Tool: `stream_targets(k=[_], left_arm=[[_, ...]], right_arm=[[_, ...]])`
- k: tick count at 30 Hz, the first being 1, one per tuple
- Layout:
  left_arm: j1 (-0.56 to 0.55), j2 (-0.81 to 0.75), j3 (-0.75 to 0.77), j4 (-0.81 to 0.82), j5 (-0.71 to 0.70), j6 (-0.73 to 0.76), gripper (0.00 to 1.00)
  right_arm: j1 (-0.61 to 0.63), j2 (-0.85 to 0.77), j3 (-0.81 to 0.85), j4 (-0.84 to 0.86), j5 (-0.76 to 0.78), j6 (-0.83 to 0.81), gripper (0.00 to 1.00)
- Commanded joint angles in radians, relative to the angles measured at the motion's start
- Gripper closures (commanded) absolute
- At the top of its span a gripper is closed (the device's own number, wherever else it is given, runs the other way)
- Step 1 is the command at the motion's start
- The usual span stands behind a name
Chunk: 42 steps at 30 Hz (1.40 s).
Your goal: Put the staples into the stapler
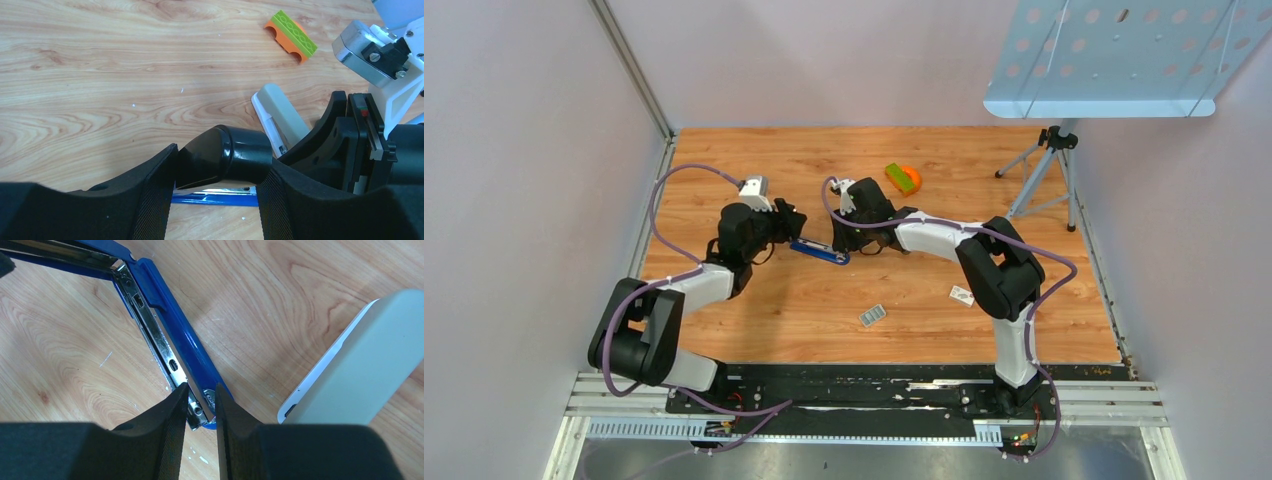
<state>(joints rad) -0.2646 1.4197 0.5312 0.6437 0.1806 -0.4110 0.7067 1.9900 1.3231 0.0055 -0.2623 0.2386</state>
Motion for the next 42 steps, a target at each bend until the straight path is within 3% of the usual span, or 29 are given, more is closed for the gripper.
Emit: stream_targets(k=[1,42], left_arm=[[-0.026,-0.025,-0.008,-0.010,-0.003,0.011,0.42],[-0.111,-0.040,-0.071,0.017,0.082,-0.031,0.35]], right_arm=[[-0.007,0.041,-0.028,-0.021,0.024,-0.024,0.71],[-0.010,0.049,-0.085,0.044,0.011,-0.021,0.72]])
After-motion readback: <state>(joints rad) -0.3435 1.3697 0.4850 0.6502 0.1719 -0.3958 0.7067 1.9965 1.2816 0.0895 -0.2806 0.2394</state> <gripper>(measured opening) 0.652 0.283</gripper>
